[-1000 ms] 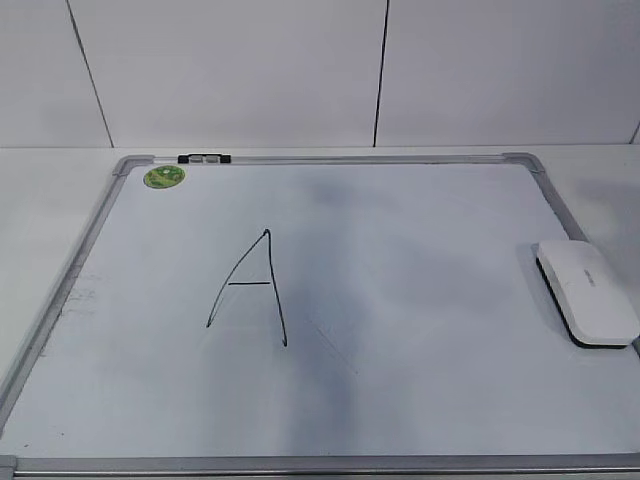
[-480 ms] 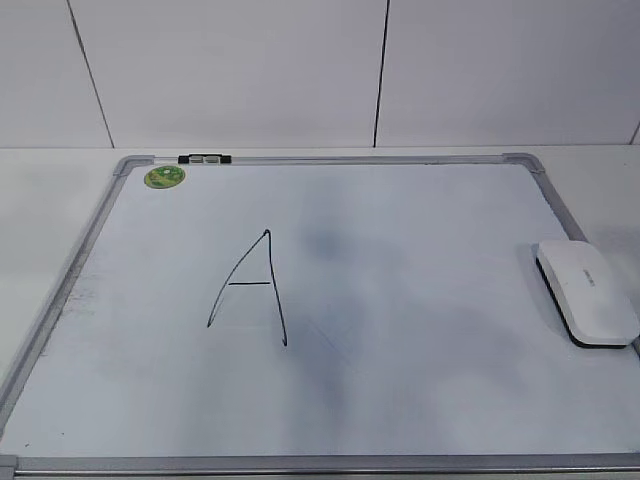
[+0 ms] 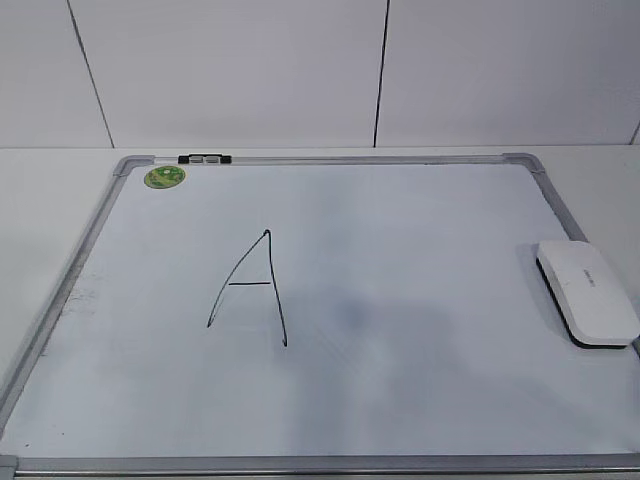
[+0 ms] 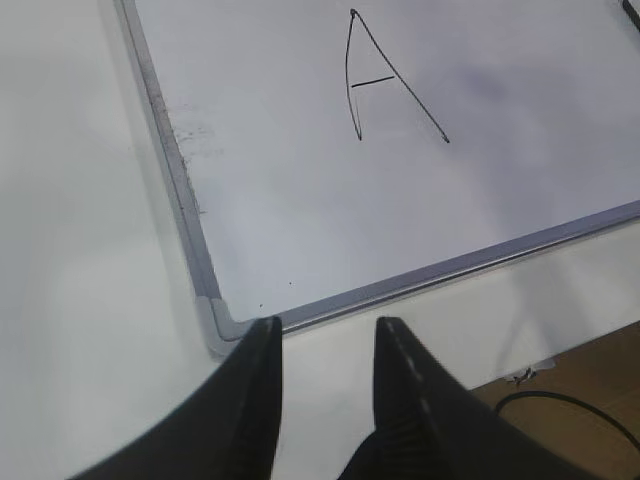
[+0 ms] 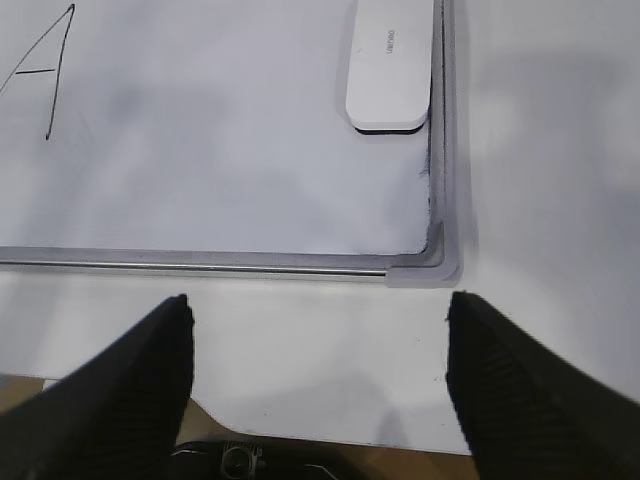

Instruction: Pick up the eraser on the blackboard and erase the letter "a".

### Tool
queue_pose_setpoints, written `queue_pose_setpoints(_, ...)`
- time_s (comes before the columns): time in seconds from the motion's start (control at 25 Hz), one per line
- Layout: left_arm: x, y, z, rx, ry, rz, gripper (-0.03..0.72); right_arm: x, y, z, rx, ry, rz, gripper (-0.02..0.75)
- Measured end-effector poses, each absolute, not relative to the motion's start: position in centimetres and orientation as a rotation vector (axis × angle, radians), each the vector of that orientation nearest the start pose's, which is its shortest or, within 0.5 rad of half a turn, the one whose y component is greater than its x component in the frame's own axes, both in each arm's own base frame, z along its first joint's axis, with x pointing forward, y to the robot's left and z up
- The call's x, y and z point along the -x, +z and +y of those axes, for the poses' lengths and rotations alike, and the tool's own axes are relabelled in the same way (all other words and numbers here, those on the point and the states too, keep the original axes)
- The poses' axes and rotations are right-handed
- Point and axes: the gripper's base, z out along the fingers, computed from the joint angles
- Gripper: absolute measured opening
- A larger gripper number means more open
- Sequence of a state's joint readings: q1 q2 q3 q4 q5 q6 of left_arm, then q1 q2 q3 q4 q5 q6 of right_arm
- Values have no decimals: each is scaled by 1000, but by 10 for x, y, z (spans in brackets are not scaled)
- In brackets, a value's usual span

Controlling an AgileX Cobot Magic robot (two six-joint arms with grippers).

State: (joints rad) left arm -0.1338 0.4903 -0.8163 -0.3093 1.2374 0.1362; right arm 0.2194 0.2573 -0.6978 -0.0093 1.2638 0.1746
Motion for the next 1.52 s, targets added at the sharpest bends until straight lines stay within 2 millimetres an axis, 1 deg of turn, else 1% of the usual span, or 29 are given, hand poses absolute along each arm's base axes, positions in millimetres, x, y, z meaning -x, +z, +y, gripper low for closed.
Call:
queue_pose_setpoints(0.16,-30,335,-30,-333,-382,2303,235,3,298,-3,79,166,2277,594)
queue_pose_setpoints(0.32,-19,327,-27,-330,-355,2260,235,12,287,-5,122,142,2244,594)
queue_pose_setpoints(0.44,-16,319,-23,-325,-313,2250,235,15,281,-6,163,124,2224,594)
queue_pose_setpoints(0.56,-15,310,-21,-321,-280,2259,235,18,280,-7,194,101,2206,594)
queue_pose_setpoints(0.8,-18,285,-18,-317,-241,2311,235,18,280,-12,191,30,2194,594)
queue_pose_setpoints(0.88,-18,279,-17,-314,-220,2309,235,18,280,-13,191,19,2194,594)
queue_pose_setpoints(1.16,-18,275,-13,-303,-161,2255,236,11,274,-12,196,11,2165,594)
queue_pose_setpoints(1.28,-18,276,-13,-301,-158,2247,235,7,271,-11,198,11,2144,594)
queue_pose_setpoints(1.52,-19,276,-13,-301,-156,2244,235,6,270,-10,203,9,2141,594)
